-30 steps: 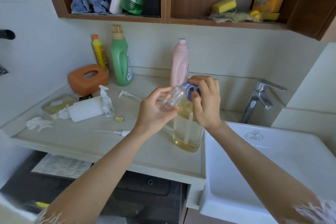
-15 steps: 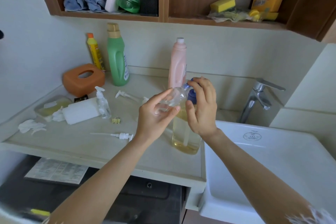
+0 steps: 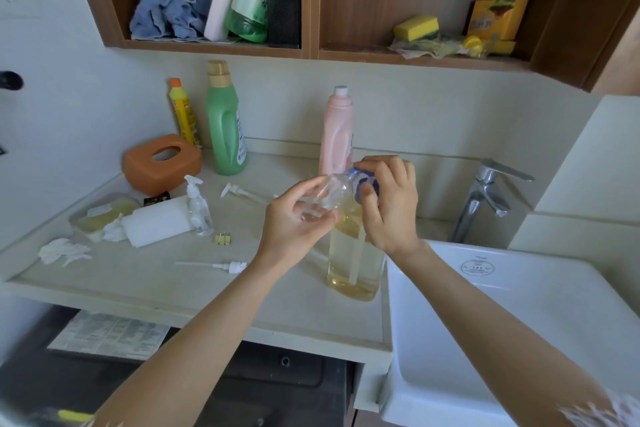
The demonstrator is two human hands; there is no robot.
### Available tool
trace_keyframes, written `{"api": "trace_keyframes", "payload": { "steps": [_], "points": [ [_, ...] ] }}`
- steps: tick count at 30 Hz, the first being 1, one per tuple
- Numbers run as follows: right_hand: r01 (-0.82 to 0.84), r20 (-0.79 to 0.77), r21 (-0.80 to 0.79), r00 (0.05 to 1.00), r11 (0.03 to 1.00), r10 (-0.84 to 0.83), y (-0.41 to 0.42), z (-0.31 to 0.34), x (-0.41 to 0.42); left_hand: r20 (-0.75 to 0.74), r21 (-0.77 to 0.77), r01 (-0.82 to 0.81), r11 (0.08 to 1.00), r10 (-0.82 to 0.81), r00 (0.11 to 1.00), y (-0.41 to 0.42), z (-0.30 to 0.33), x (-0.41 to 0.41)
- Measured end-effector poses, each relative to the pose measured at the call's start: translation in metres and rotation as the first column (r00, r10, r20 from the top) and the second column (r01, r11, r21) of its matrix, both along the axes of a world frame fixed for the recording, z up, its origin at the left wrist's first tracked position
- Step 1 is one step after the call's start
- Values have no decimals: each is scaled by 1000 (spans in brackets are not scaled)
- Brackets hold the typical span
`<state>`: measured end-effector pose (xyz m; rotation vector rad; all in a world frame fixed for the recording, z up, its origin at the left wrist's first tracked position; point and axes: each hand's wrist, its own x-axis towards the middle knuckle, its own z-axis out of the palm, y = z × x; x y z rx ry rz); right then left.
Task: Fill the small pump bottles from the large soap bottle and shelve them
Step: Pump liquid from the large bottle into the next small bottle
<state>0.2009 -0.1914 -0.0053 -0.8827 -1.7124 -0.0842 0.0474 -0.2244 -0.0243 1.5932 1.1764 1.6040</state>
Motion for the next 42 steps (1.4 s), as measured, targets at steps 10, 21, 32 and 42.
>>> {"api": "trace_keyframes", "payload": {
  "steps": [10, 21, 32, 42],
  "points": [
    [-51, -75, -10, 996, 999, 50, 3, -9, 0, 31, 26, -35, 999, 34, 999, -5, 2, 9],
    [36, -193, 1, 981, 999, -35, 7, -5, -8, 40, -1, -77, 997, 77, 996, -8, -13, 9],
    [-10, -40, -73, 999, 997, 7, 2, 22, 9, -17, 60, -79, 995, 81, 997, -9, 6, 9],
    [-127, 3, 64, 992, 990, 127, 8, -20, 2, -4, 139, -97, 986, 99, 995, -5, 0, 15]
  ]
}}
